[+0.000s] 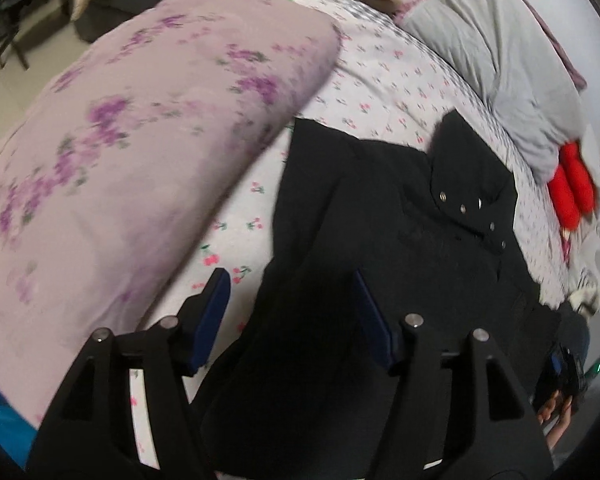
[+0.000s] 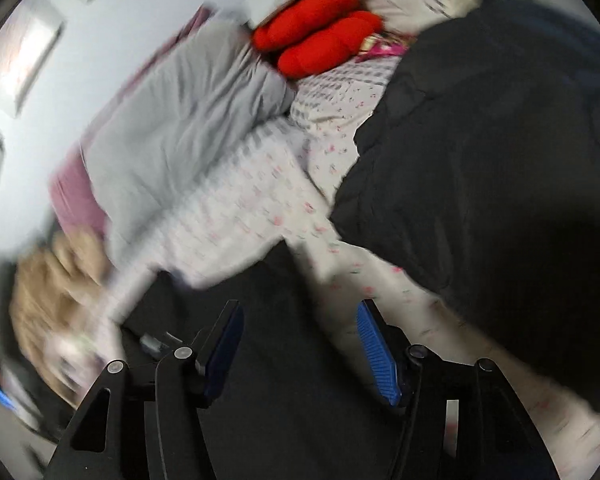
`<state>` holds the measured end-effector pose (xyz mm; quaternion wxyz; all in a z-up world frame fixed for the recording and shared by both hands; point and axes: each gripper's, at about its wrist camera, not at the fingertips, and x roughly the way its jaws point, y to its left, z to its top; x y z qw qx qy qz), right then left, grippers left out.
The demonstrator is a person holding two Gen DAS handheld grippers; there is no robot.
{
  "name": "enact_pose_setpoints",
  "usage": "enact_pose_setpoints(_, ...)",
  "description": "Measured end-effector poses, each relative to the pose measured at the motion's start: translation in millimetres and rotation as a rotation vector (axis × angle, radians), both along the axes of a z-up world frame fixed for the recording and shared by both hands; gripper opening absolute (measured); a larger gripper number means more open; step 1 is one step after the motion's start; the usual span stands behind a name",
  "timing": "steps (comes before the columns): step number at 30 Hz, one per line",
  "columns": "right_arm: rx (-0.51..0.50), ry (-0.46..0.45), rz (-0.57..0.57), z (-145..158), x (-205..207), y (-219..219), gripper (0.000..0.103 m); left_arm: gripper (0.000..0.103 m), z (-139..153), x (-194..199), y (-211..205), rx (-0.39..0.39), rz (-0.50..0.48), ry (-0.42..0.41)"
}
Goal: Fold large clothes
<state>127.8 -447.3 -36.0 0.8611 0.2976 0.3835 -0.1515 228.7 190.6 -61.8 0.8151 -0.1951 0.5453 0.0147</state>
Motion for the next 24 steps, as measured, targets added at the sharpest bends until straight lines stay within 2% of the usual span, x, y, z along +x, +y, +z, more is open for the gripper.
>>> enact_pose_setpoints(2,-0.041,0.042,0.079,-12,11,8,0.06,0.064,-3,5,-8,0.017,-0.025,-0.009)
enact_pose_setpoints(4,-0.073,0.065,0.112,-21,18,13,0.058,0.064,-3,9,-14,0.029,-0.049,-0.035)
enact_pose_setpoints(7,-0.1,0.094,0.147,-29,27,20,0.011,0.064,-3,17,-24,0.045,-0.09,-0.073)
enact_pose_setpoints(8,-0.122,0.1,0.151,-29,29,24,0.009,0.064,-3,20,-28,0.059,-0.103,-0.089)
enact_pose_setpoints(9,-0.147,0.097,0.158,-28,31,27,0.007,0.059,-3,22,-32,0.08,-0.122,-0.103)
enact_pose_setpoints(10,-0.173,0.089,0.163,-23,33,31,0.007,0.038,-3,25,-38,0.117,-0.146,-0.118)
enact_pose_setpoints(12,-0.187,0.073,0.157,-15,35,33,0.006,0.011,-5,29,-44,0.161,-0.17,-0.108)
enact_pose_setpoints(15,-0.187,0.057,0.145,-7,38,35,0.005,0.007,-8,31,-44,0.191,-0.164,-0.122)
enact_pose_setpoints(19,-0.167,0.027,0.138,2,49,32,0.005,0.006,3,32,-27,0.121,-0.088,-0.174)
enact_pose_setpoints(24,-0.191,-0.02,0.14,21,80,31,0.004,0.005,37,51,-17,0.076,-0.024,-0.248)
